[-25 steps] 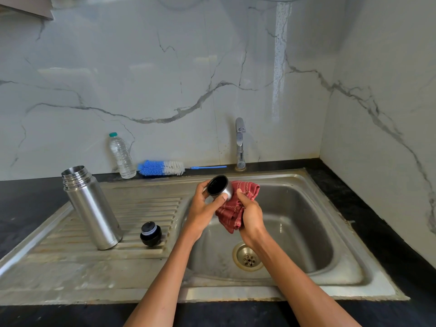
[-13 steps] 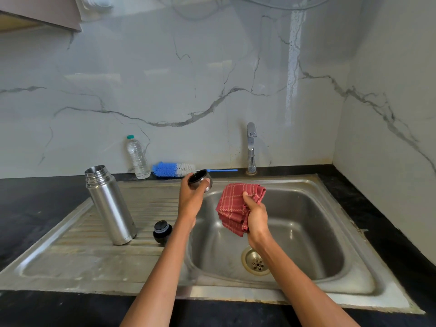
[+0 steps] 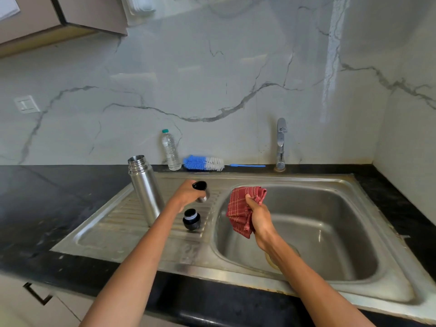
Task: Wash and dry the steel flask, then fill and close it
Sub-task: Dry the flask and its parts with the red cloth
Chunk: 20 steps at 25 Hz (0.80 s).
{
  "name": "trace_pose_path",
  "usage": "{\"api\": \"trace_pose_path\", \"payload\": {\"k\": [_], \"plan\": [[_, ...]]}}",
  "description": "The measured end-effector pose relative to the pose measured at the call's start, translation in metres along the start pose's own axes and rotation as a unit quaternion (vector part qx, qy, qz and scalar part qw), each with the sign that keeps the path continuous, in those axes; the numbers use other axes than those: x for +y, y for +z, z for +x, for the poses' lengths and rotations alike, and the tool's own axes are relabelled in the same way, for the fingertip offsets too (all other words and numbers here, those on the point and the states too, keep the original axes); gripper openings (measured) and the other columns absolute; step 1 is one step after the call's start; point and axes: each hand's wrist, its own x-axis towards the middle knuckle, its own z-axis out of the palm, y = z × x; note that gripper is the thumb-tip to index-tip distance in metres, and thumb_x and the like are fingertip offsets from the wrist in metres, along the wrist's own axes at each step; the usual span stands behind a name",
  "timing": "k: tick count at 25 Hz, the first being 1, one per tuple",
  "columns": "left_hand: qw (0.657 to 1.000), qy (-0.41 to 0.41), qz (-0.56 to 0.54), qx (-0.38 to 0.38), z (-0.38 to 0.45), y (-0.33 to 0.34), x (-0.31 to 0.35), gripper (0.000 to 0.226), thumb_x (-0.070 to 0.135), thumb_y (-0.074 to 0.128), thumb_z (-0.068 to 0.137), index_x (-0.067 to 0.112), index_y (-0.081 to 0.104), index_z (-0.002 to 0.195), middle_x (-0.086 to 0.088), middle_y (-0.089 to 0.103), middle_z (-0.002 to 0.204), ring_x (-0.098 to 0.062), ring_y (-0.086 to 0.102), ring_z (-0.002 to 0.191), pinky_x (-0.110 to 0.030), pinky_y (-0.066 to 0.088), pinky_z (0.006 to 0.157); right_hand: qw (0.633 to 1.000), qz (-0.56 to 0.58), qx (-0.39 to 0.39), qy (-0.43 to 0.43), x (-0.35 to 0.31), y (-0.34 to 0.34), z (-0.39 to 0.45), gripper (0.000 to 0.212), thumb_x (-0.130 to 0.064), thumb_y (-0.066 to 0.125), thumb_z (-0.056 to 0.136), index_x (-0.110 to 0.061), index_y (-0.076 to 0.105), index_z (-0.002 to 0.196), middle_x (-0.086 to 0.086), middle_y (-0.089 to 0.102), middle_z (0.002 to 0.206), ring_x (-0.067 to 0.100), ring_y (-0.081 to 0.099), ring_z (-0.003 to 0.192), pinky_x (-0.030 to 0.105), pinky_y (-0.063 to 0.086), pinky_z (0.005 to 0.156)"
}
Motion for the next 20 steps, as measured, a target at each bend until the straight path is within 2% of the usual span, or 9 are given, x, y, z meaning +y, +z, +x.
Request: {"api": "trace_pose_path", "payload": {"k": [2,5,9,14,16,17,19,20], "plan": [[0.999,-0.027,0.024,0.0,0.01,0.001,-0.011,0.027,0.001,0.076,0.072,-0.001,0.07,0.099,-0.016,0.071,0.091,-0.02,0.063,0.075,-0.027,0.051,0.066,1.0,-0.023,-0.004,0.008,0.002,0.001,-0.001,0.026,-0.03,0.049,0.107,-0.012,0.067,0.111,0.012,0.079,0.096,0.027,0.077,0.085,0.037,0.06,0.078],[0.996,-0.047,0.069,-0.007,0.034,0.005,-0.032,0.046,0.013,0.082,0.05,0.001,0.07,0.093,-0.017,0.072,0.088,-0.026,0.063,0.077,-0.034,0.048,0.068,0.999,-0.04,-0.007,0.02,0.004,0.002,0.0,0.034,-0.031,0.049,0.107,-0.005,0.066,0.12,0.015,0.078,0.1,0.031,0.076,0.092,0.042,0.06,0.087],[0.995,-0.059,0.082,-0.016,0.028,0.006,-0.029,0.041,0.008,0.084,0.058,0.005,0.069,0.096,-0.014,0.072,0.091,-0.027,0.066,0.082,-0.034,0.049,0.07,0.998,-0.052,-0.015,0.025,0.005,0.001,0.001,0.037,-0.032,0.05,0.106,-0.004,0.066,0.124,0.015,0.078,0.1,0.031,0.076,0.092,0.046,0.059,0.092],[0.995,-0.067,0.074,-0.021,0.031,0.005,-0.032,0.043,0.012,0.086,0.062,0.006,0.069,0.101,-0.016,0.074,0.099,-0.03,0.069,0.091,-0.042,0.055,0.082,0.997,-0.067,-0.022,0.019,0.004,0.002,0.0,0.035,-0.031,0.048,0.107,-0.005,0.067,0.12,0.012,0.079,0.095,0.028,0.077,0.087,0.039,0.061,0.083],[0.996,-0.068,0.062,-0.023,0.027,0.006,-0.032,0.052,0.019,0.089,0.064,0.006,0.066,0.109,-0.018,0.073,0.107,-0.031,0.069,0.098,-0.046,0.055,0.091,0.997,-0.069,-0.023,0.02,0.003,0.001,-0.001,0.034,-0.032,0.048,0.107,-0.006,0.067,0.12,0.012,0.079,0.095,0.027,0.077,0.086,0.037,0.06,0.08],[0.996,-0.068,0.056,-0.019,0.026,0.006,-0.031,0.058,0.021,0.089,0.07,0.006,0.062,0.119,-0.018,0.069,0.117,-0.032,0.066,0.106,-0.046,0.052,0.096,0.997,-0.07,-0.023,0.019,0.004,0.0,-0.001,0.033,-0.032,0.048,0.107,-0.007,0.067,0.119,0.012,0.079,0.094,0.027,0.077,0.085,0.037,0.06,0.079],[0.998,-0.044,0.044,0.021,0.019,0.006,-0.027,0.073,0.028,0.083,0.083,0.009,0.047,0.144,-0.015,0.052,0.145,-0.033,0.052,0.131,-0.045,0.043,0.108,0.997,-0.069,-0.025,0.018,0.003,-0.002,0.0,0.032,-0.032,0.047,0.108,-0.009,0.068,0.114,0.011,0.079,0.092,0.026,0.077,0.084,0.037,0.06,0.078],[0.998,-0.015,0.025,0.055,0.015,0.006,-0.023,0.075,0.03,0.079,0.087,0.011,0.042,0.15,-0.013,0.046,0.151,-0.031,0.046,0.138,-0.044,0.04,0.113,0.997,-0.065,-0.026,0.016,0.001,-0.002,-0.001,0.031,-0.032,0.046,0.108,-0.01,0.068,0.111,0.01,0.079,0.09,0.026,0.077,0.082,0.037,0.06,0.078]]}}
